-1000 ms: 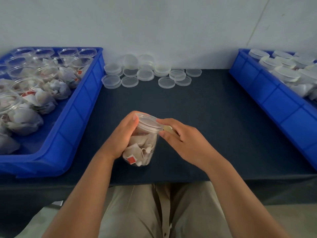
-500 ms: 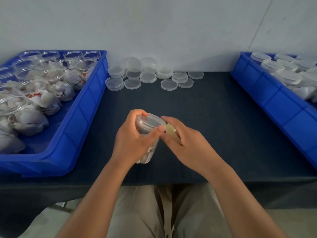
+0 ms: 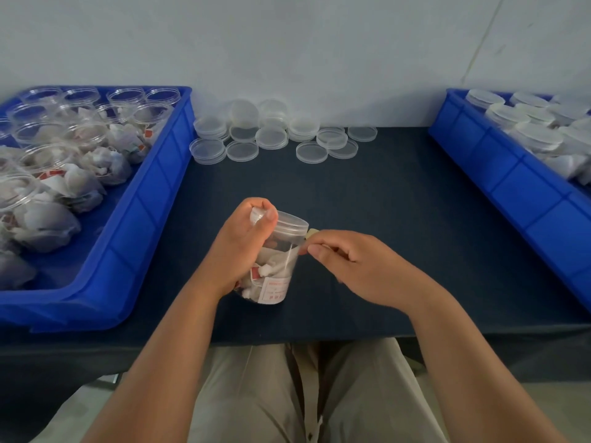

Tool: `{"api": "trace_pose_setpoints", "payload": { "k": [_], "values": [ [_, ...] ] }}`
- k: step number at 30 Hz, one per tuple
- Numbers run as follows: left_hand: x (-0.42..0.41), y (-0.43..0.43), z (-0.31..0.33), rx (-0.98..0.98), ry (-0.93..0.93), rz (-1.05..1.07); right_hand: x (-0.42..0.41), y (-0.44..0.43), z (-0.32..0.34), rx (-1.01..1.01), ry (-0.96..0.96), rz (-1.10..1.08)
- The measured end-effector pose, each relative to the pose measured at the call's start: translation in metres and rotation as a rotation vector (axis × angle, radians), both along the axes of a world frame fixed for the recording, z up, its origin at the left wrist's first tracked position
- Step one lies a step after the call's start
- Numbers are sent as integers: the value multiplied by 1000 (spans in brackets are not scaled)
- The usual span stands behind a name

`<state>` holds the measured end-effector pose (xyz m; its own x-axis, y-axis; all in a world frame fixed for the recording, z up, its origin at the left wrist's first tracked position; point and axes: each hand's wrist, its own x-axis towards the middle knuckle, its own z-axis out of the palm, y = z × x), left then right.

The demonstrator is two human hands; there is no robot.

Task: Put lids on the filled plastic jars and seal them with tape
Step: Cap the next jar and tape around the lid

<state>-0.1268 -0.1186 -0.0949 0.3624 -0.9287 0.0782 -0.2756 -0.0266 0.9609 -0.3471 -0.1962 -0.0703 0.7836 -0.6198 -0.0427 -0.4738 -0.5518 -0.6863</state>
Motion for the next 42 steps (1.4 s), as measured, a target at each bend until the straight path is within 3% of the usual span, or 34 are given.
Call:
{"api": "trace_pose_setpoints", "payload": {
  "k": [8, 11, 15, 22, 25, 28, 31, 36, 42],
  "values": [
    [-6, 5, -8, -45, -35, -6, 9, 2, -5, -97, 43, -151],
    [-21, 7, -7, -61, -157, 106, 14, 6, -5, -190, 121, -248],
    [-43, 10, -7, -83, -453, 318, 21, 6, -9, -194, 189, -303],
    [-43, 14, -4, -131, -562, 332, 39, 2, -11, -213, 273, -344],
    [-41, 18, 3, -133, -481, 286, 49, -5, -14, -275, 359, -353],
    [-65, 36, -10, -199, -317, 96, 46, -28, -23, -273, 495, -377],
    [-68, 43, -21, -234, -192, 147, 31, -41, -37, -328, 369, -420],
    [-25, 25, -20, -188, -67, 246, 22, -22, -65, -490, 359, -215],
    [-19, 18, -25, -181, -22, 166, 23, -10, -80, -530, 276, -343]
  ]
}}
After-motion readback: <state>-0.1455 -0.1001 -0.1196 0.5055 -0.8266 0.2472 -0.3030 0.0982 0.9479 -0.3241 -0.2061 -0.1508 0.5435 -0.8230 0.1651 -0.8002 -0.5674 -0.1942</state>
